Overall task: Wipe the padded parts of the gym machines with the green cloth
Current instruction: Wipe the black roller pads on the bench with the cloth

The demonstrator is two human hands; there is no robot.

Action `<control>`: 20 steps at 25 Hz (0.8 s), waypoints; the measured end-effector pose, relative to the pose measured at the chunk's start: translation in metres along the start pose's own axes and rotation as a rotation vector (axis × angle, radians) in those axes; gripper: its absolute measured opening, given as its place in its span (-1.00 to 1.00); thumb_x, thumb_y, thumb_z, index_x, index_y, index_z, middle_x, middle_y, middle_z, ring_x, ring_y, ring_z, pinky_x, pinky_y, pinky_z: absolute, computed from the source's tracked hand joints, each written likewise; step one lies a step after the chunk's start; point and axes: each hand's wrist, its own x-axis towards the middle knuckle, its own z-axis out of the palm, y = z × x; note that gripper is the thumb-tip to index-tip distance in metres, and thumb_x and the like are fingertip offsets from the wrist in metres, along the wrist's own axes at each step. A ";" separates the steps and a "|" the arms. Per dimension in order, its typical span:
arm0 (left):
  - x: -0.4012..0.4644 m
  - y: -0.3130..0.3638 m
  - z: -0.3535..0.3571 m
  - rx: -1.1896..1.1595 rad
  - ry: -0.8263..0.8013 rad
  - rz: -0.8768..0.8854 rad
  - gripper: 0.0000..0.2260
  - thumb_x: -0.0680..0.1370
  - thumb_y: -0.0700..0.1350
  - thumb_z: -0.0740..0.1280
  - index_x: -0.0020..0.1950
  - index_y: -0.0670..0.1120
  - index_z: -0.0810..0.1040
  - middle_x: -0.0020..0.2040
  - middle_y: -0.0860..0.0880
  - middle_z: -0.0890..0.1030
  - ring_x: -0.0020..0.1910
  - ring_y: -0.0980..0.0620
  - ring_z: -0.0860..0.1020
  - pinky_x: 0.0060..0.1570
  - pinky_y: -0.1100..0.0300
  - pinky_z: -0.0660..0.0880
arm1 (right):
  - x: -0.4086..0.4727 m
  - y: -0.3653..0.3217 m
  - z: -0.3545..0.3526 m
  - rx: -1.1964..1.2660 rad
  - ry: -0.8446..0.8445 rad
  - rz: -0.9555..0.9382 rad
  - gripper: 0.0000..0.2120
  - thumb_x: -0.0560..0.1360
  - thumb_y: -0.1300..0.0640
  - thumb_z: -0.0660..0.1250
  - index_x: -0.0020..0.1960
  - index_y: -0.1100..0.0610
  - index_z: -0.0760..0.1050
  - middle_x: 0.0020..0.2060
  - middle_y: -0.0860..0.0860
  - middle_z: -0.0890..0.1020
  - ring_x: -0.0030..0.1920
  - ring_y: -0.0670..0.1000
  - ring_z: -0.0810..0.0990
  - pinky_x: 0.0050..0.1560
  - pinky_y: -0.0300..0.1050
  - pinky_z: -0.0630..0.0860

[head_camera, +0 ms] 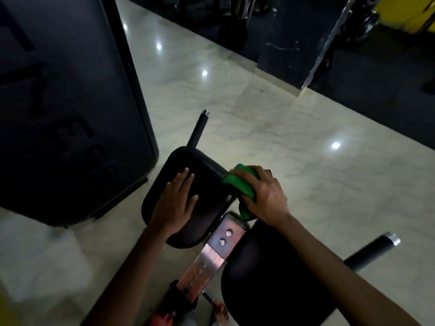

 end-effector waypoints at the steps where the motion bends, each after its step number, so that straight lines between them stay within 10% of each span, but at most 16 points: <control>1: 0.004 0.000 0.000 -0.012 0.028 -0.029 -0.40 0.55 0.13 0.00 0.49 -0.20 0.26 0.52 -0.18 0.21 0.48 -0.19 0.21 0.40 -0.12 0.18 | 0.015 0.004 0.005 0.083 -0.033 0.057 -0.43 0.32 0.01 0.20 0.35 -0.14 0.39 0.14 0.07 0.52 0.08 0.18 0.53 0.03 0.06 0.52; 10: 0.039 -0.003 0.010 -0.085 0.134 -0.138 -0.35 0.59 0.15 0.02 0.53 -0.28 0.09 0.55 -0.21 0.08 0.51 -0.13 0.09 0.46 0.30 -0.10 | 0.090 0.007 0.059 0.164 -0.218 -0.175 -0.44 0.37 -0.06 0.17 0.37 -0.07 0.31 0.11 0.13 0.51 0.02 0.21 0.54 0.01 0.13 0.53; 20: 0.038 0.003 0.019 -0.145 0.286 -0.207 -0.32 0.55 0.17 0.10 0.49 -0.32 0.17 0.53 -0.22 0.12 0.50 -0.10 0.12 0.45 0.31 -0.03 | 0.161 -0.010 0.085 0.426 -0.300 -0.094 -0.40 0.34 0.09 0.29 0.38 0.17 0.40 0.16 0.21 0.52 0.15 0.23 0.53 0.17 0.03 0.45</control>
